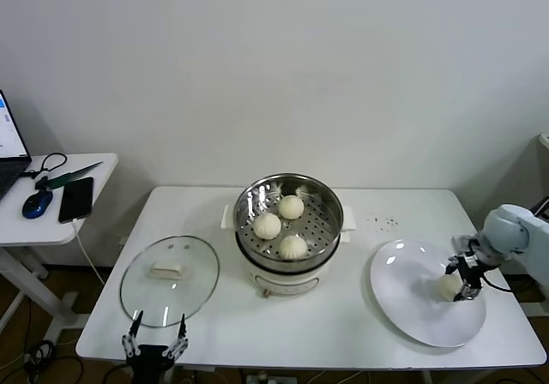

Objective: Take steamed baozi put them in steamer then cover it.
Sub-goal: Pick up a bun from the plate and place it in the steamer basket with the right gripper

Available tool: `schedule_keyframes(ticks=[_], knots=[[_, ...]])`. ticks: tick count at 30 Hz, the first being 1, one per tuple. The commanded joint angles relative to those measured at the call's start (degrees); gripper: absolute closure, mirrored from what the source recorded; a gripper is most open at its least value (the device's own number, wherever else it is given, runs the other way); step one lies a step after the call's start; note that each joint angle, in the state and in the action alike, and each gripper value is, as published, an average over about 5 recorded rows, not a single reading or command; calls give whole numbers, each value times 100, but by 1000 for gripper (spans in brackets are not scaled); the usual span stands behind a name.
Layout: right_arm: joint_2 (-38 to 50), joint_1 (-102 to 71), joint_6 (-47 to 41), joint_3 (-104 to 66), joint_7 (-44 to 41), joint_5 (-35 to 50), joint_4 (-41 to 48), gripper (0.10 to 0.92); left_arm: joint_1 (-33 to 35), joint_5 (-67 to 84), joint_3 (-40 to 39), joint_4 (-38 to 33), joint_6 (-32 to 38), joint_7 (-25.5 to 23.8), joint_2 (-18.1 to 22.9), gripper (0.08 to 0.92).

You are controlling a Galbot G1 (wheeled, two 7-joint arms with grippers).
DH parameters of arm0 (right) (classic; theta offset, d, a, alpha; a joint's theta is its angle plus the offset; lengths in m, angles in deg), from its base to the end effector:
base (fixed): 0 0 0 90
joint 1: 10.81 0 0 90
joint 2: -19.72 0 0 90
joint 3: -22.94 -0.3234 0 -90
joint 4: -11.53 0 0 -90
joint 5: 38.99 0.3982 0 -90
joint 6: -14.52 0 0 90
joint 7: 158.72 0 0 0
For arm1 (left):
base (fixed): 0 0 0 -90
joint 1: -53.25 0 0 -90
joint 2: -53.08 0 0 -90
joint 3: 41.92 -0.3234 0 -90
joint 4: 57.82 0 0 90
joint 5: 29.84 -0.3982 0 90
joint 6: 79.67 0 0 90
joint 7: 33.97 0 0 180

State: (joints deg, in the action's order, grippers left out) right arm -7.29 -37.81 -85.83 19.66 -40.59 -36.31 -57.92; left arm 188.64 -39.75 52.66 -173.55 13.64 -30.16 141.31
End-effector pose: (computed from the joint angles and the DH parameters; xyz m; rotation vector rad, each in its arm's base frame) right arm 0.4926 -0.2436 -0.2271 1.1347 -1.3237 1.1688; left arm 0.1446 0.0333 -0.3596 0.1096 -2.8376 -0.3630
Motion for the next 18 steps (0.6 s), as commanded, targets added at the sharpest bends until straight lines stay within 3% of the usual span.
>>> schedule_keyframes(ticks=[1, 9, 18], knots=[[-402, 2309, -322, 1660, 31, 1493, -102, 355, 25, -3, -72, -37, 18, -15, 4, 177], [-1671, 4586, -564, 3422, 132, 3129, -78, 355, 83, -15, -182, -93, 96, -69, 21, 177], [-3006, 5170, -920, 3999, 418, 4658, -66, 355, 188, -143, -355, -132, 225, -100, 17, 177]])
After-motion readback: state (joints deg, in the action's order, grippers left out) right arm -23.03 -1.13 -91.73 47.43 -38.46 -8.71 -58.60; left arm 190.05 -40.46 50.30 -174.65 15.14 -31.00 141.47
